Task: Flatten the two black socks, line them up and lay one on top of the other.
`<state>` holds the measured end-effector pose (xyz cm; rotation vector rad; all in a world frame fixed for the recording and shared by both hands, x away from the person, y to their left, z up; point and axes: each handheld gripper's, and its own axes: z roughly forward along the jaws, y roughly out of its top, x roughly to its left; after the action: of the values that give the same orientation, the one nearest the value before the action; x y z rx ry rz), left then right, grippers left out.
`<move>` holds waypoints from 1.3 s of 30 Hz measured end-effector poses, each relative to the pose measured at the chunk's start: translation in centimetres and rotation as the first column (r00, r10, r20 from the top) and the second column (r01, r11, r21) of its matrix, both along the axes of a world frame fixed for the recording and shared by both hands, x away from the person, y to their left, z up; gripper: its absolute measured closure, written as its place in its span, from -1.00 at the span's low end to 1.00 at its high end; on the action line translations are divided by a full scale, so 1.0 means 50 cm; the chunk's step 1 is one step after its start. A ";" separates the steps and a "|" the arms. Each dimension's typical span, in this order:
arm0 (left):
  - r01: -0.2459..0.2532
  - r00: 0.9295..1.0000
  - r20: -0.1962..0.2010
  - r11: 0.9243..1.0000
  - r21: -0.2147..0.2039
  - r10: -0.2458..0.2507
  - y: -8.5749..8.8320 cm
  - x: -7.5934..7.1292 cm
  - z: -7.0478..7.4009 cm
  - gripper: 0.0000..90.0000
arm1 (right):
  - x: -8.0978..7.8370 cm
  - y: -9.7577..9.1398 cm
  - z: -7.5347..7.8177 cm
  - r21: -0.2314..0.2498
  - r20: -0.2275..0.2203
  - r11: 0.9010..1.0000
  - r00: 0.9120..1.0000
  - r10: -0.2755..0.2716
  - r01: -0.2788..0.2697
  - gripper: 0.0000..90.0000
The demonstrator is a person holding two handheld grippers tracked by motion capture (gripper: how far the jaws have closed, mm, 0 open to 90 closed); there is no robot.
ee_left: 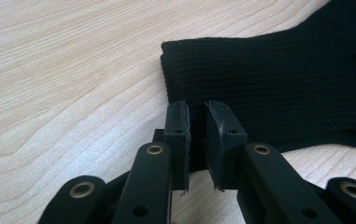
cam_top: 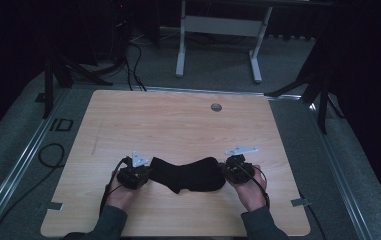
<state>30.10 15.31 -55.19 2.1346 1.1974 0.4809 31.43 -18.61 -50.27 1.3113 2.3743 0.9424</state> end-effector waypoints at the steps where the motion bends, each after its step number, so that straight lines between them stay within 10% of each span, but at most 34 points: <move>1: 0.002 1.000 0.000 1.000 0.000 -0.002 0.000 0.000 0.000 0.76 | -0.001 -0.004 -0.015 0.004 -0.020 1.000 1.000 -0.006 0.006 0.91; 8: 0.010 1.000 0.000 1.000 -0.003 -0.010 -0.005 -0.002 -0.001 0.69 | -0.008 -0.020 -0.084 -0.024 -0.058 0.999 0.998 -0.031 0.029 0.89; 16: 0.035 0.999 0.004 0.999 -0.004 -0.035 -0.017 -0.005 -0.001 0.59 | 0.008 -0.029 -0.087 -0.088 0.011 0.993 0.997 -0.073 0.074 0.85; 29: 0.027 0.999 0.047 0.999 -0.026 -0.025 -0.032 -0.001 0.002 0.25 | 0.025 -0.078 -0.060 0.077 0.025 0.991 0.993 -0.114 0.112 0.43; 39: -0.025 0.998 0.056 0.996 -0.090 0.031 -0.003 0.001 0.020 0.07 | 0.032 -0.104 -0.061 0.094 0.047 0.985 0.987 -0.151 0.146 0.26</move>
<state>30.13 15.16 -54.20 2.0176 1.1958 0.4890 33.01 -23.83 -53.34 1.4538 2.1825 1.0369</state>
